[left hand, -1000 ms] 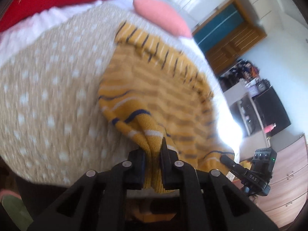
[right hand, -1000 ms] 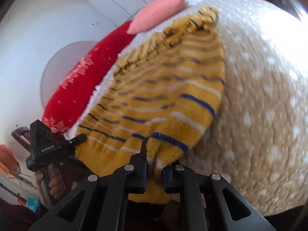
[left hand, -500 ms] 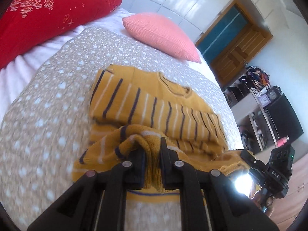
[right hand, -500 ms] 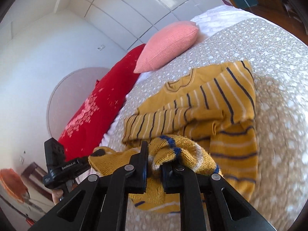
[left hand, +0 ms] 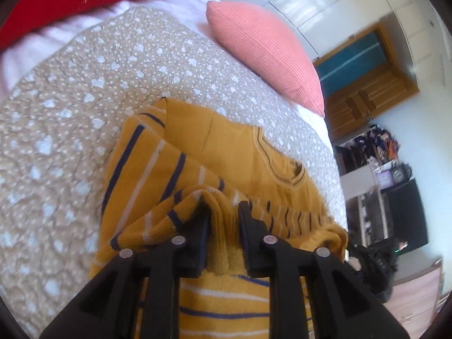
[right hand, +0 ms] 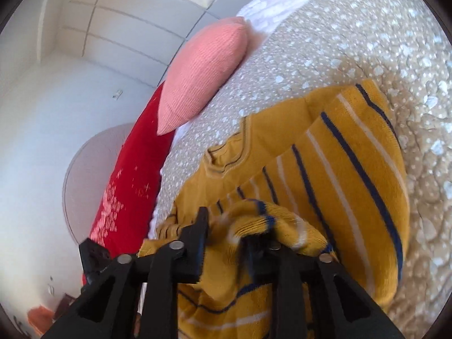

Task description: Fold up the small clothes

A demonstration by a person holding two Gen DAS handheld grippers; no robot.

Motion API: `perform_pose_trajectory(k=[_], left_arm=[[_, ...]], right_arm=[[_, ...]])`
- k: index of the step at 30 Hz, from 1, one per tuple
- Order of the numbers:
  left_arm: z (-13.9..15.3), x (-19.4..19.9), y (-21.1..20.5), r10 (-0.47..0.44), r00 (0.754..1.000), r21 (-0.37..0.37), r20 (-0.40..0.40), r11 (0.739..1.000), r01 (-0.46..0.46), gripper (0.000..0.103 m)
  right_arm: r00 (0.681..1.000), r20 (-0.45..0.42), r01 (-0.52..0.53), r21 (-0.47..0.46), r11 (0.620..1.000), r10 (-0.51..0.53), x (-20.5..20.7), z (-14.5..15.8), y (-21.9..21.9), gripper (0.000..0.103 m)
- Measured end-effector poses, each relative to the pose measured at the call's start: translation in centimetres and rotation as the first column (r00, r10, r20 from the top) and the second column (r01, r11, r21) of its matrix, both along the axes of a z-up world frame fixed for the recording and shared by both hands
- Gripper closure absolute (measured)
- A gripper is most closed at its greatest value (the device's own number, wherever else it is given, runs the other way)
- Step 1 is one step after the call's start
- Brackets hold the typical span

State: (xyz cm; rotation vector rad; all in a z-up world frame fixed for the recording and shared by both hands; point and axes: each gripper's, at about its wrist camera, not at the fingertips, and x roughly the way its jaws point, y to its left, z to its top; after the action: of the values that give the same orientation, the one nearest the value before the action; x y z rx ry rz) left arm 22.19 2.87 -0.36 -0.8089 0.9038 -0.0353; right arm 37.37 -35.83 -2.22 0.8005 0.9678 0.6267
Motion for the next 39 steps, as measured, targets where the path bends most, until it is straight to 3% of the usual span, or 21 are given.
perform_pose_trajectory(k=[3,8,15,19,20,22,24,28,33,35,36,37,39], left_arm=[[-0.5,1.3,0.4,0.012,1.0,-0.025,-0.011,1.0,-0.012,0.076],[-0.4,2.7,1.7,0.05,0.999,-0.037,-0.01,0.998,-0.05,0.065],[0.0,5.1,4.1,0.126,0.991,0.033,-0.052,0.992,-0.124,0.056],[1.5,4.0,4.2,0.128,0.991,0.106,-0.044,0.987,-0.123,0.044],[1.7,3.7,4.4,0.128,0.991,0.114,-0.038,0.986,-0.123,0.043],[2.5,2.5,4.7,0.131,0.991,0.137,-0.028,0.983,-0.126,0.038],[3.2,1.0,5.0,0.132,0.991,0.158,-0.021,0.979,-0.127,0.034],[3.5,-1.7,5.8,0.136,0.99,0.172,-0.024,0.977,-0.129,0.031],[1.8,-4.8,5.4,0.113,0.992,0.171,-0.061,0.98,-0.102,0.028],[0.9,-6.1,4.9,0.102,0.991,0.173,-0.081,0.981,-0.087,0.028],[0.4,-6.9,4.6,0.096,0.991,0.17,-0.088,0.982,-0.08,0.028],[0.1,-7.5,4.4,0.092,0.991,0.167,-0.092,0.983,-0.076,0.028],[-0.4,-8.6,3.8,0.091,0.991,0.174,-0.099,0.982,-0.073,0.028]], right_arm=[[0.999,-0.037,0.023,0.011,1.0,-0.023,1.6,-1.0,0.0,0.06],[0.999,-0.032,0.039,-0.047,0.998,-0.04,2.8,-1.6,0.3,0.06],[0.998,-0.017,0.06,-0.077,0.995,-0.062,4.6,-1.9,-0.2,0.06],[0.998,0.015,0.062,-0.18,0.982,-0.06,5.5,-0.3,-0.2,0.059],[0.997,0.041,0.07,-0.221,0.973,-0.063,5.5,0.6,-0.1,0.057],[0.989,0.118,0.12,-0.3,0.946,-0.088,4.8,2.6,-0.4,0.027],[0.98,0.172,0.153,-0.335,0.93,-0.099,3.8,4.2,-1.1,0.016],[0.984,0.166,0.122,-0.359,0.925,-0.065,1.5,5.4,-3.1,0.016],[0.987,0.155,0.035,-0.409,0.912,0.031,-3.0,4.9,-4.4,0.016],[0.988,0.141,0.004,-0.436,0.9,0.064,-4.5,4.1,-4.5,0.019],[0.988,0.13,-0.014,-0.463,0.886,0.084,-5.1,3.5,-4.3,0.028],[0.987,0.111,-0.045,-0.494,0.868,0.115,-5.6,2.8,-3.9,0.046],[0.986,0.077,-0.086,-0.538,0.839,0.151,-6.2,1.6,-3.5,0.072]])
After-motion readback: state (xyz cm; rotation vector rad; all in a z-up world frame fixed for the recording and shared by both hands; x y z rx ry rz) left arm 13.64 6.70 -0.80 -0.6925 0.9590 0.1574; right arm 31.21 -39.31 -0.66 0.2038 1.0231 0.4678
